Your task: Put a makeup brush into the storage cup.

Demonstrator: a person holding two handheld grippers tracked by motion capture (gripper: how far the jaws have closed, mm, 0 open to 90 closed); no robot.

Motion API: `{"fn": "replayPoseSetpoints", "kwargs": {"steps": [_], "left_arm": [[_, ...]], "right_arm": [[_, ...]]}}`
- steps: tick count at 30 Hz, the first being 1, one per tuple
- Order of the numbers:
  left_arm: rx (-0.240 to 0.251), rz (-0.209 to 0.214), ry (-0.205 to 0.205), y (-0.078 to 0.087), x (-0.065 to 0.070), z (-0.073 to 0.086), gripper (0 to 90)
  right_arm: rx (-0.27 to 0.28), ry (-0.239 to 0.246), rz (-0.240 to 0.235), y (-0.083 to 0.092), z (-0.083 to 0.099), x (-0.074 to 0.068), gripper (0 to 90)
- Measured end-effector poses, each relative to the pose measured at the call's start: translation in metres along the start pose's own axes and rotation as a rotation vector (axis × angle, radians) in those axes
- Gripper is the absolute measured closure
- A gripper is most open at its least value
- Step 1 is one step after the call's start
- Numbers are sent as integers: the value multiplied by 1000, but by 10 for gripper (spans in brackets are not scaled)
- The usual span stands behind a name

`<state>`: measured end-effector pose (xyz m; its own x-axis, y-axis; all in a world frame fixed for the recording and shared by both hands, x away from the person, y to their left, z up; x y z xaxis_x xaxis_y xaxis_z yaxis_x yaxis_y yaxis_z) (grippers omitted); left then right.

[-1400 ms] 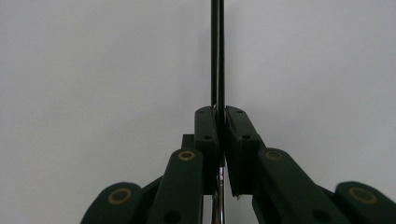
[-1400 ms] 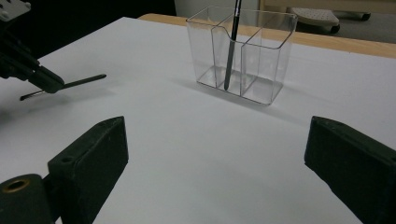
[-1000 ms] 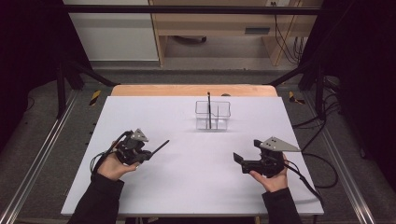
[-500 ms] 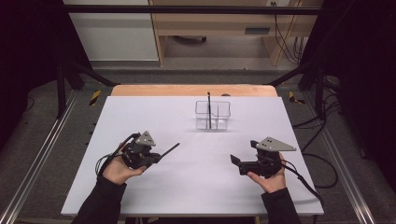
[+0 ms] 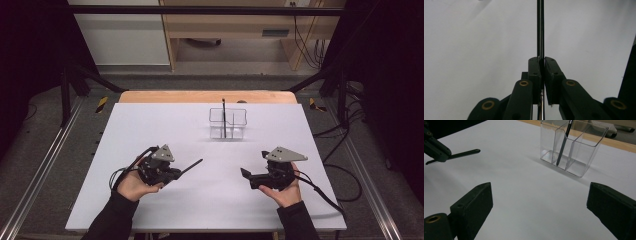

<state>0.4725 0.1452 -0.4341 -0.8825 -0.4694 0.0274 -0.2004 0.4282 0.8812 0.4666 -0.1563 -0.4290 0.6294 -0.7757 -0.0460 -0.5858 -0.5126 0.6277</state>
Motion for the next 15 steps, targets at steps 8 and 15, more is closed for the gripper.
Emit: {"fn": "replayPoseSetpoints", "kwargs": {"steps": [8,15], "left_arm": [[-4,23,-39,-5,8,-4,835],[-3,16,-65,-7,12,-6,835]], "right_arm": [[-25,64,2,0,-6,-10,68],[-44,135,-2,1,-13,-19,68]]}}
Point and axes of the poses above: each handheld gripper's, and its own axes: y roughly backward along the jaws, z roughly out of its underside, x roughly to its right, the point moved 5 cm from there along -y, roughly forward along the jaws, and after that the axes turned 10 degrees about -x, right-handed, at the moved point
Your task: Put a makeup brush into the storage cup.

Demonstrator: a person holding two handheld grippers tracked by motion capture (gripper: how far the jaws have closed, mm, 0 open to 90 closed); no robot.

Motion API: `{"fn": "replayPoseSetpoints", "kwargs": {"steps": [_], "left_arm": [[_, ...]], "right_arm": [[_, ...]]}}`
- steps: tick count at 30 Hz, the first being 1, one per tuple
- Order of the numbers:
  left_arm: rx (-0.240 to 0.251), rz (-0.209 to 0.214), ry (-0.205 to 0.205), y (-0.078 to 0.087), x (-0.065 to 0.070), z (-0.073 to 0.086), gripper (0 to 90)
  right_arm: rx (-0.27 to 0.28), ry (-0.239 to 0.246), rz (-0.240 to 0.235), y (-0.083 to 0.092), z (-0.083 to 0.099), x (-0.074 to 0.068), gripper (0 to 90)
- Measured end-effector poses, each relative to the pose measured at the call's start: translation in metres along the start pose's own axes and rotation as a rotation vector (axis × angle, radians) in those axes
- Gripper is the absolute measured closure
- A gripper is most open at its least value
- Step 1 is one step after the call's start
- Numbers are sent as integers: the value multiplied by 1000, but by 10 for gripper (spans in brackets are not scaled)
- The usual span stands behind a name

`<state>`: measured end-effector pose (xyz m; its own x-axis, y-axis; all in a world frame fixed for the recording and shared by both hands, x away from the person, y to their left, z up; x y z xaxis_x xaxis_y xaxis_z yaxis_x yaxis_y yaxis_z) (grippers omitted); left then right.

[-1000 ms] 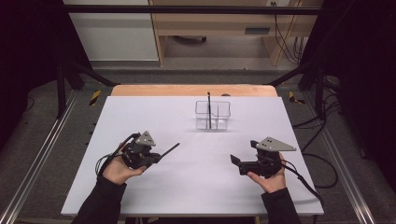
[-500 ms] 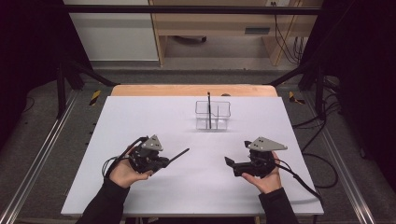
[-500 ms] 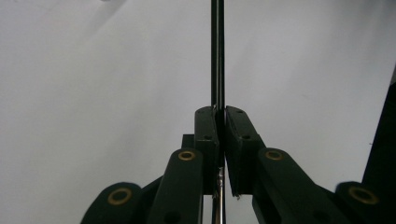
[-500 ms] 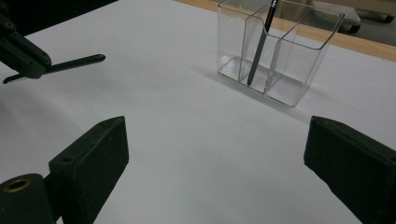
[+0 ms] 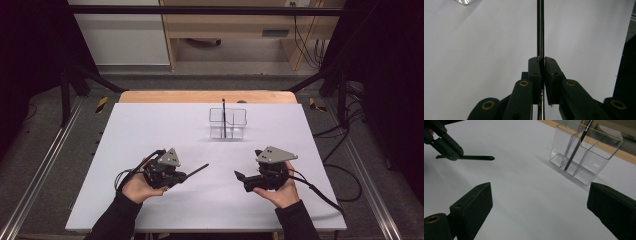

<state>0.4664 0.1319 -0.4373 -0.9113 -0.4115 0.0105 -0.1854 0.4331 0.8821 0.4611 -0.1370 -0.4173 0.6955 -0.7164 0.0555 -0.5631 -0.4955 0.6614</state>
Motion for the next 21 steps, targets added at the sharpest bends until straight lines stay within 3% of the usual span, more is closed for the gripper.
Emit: {"fn": "replayPoseSetpoints", "kwargs": {"steps": [21], "left_arm": [[-14,60,-34,-6,4,-8,835]], "right_arm": [[-105,217,-24,-9,-28,-28,79]]}}
Point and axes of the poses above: each handheld gripper's, and its own axes: y roughly backward along the jaws, z roughly out of its underside, x roughly to its right, the point moved 5 cm from there along -y, roughly forward along the jaws, and after that the axes turned 10 degrees about -x, right-handed, at the moved point
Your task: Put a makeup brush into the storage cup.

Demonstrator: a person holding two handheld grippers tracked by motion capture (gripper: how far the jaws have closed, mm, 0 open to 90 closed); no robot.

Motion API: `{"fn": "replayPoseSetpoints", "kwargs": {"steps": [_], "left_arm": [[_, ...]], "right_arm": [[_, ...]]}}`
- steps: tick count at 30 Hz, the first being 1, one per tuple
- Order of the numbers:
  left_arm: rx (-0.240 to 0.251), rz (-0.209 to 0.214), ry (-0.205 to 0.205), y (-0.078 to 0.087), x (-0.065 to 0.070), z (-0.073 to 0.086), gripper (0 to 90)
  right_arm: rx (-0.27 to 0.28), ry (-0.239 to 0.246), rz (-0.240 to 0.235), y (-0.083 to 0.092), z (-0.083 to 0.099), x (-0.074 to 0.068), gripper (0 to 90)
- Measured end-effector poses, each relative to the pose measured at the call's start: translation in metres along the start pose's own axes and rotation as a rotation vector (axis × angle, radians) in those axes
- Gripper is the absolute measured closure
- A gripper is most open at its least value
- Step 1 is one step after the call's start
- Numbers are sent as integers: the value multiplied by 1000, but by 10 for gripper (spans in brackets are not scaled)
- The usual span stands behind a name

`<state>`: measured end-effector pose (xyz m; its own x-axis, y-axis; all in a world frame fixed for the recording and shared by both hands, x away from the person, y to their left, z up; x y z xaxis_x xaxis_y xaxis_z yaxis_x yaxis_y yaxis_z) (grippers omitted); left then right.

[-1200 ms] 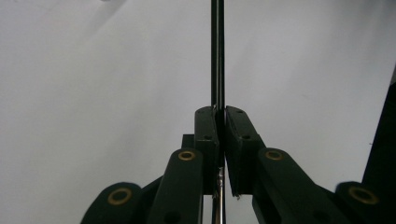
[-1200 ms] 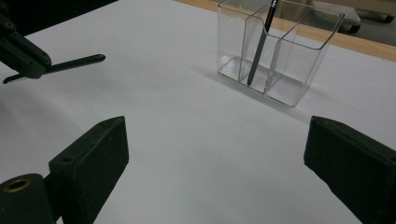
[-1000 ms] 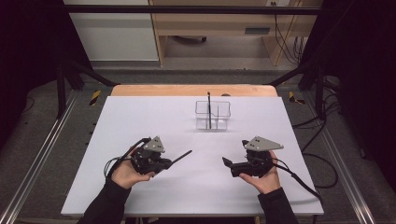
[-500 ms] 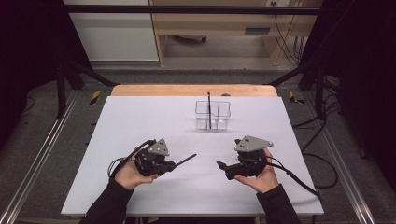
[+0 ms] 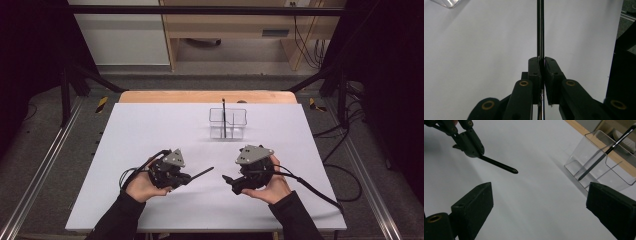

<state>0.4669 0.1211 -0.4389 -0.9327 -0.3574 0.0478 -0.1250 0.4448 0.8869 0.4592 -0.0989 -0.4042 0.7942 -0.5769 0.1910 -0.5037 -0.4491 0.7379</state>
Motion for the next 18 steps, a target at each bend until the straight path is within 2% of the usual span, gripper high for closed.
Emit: {"fn": "replayPoseSetpoints", "kwargs": {"steps": [6,7,18], "left_arm": [[0,18,-4,0,-1,-1,835],[-2,20,-7,-1,-1,-1,835],[1,39,-41,0,1,-11,835]], "right_arm": [[-25,42,-4,-1,-2,-3,86],[-42,61,-2,-2,-3,-3,91],[-103,152,-14,-7,-7,-13,96]]}}
Point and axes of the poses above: each handheld gripper's, and its own axes: y roughly backward along the jaws, z roughly out of its underside, x roughly to its right, the point moved 5 cm from there along -y, roughly forward along the jaws, and after that the axes turned 10 degrees about -x, right-handed, at the moved point
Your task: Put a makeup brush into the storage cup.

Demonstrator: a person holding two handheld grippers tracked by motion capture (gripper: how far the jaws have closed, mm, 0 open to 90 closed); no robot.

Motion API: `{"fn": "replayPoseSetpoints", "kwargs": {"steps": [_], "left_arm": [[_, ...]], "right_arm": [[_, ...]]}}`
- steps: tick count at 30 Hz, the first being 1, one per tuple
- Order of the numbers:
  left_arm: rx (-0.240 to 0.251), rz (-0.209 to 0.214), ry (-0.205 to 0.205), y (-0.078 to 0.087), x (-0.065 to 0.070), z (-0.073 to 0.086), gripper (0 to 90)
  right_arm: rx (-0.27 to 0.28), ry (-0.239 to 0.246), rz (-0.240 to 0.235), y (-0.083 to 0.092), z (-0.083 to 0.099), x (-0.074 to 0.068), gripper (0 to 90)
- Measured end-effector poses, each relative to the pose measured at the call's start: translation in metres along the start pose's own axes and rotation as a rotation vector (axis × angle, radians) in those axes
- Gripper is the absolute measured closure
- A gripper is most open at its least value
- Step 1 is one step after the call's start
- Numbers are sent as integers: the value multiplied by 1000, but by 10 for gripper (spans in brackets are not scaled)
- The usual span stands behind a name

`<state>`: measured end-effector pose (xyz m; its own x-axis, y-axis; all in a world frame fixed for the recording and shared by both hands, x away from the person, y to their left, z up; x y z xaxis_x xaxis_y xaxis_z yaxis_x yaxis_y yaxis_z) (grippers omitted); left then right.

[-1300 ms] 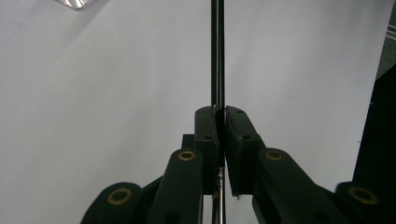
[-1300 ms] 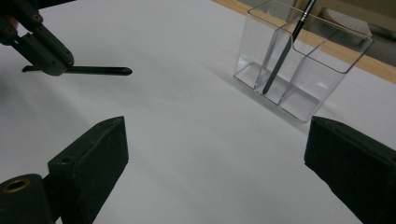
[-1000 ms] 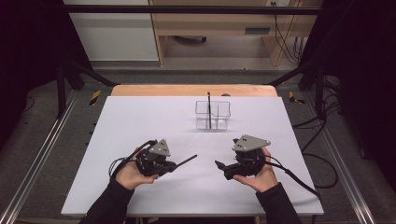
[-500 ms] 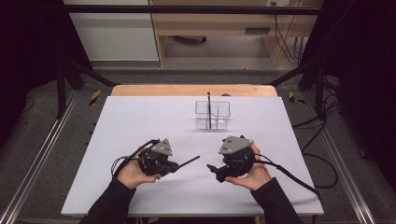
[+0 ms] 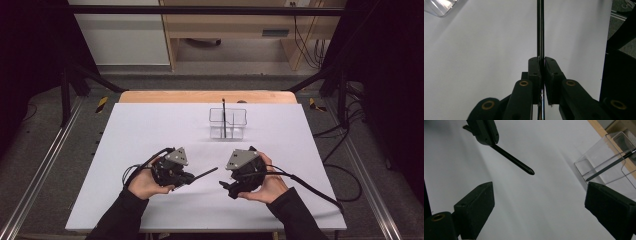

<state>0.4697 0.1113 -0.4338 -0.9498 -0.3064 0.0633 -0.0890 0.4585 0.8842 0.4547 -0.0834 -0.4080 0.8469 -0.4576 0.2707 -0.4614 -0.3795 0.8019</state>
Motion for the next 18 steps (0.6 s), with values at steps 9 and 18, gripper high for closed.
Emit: {"fn": "replayPoseSetpoints", "kwargs": {"steps": [9,18], "left_arm": [[-10,14,-25,-2,3,-7,835],[-18,30,-52,-3,5,-12,835]], "right_arm": [[-45,72,-19,-5,-5,-9,108],[-90,122,-29,-11,-10,-14,141]]}}
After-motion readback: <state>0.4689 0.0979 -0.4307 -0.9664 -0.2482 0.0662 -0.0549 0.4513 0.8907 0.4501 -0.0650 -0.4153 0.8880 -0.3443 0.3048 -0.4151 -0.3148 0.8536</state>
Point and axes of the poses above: each handheld gripper's, and its own axes: y roughly backward along the jaws, z roughly out of its underside, x roughly to its right, the point moved 5 cm from there along -y, roughly forward along the jaws, and after that the axes turned 10 degrees about -x, right-handed, at the moved point
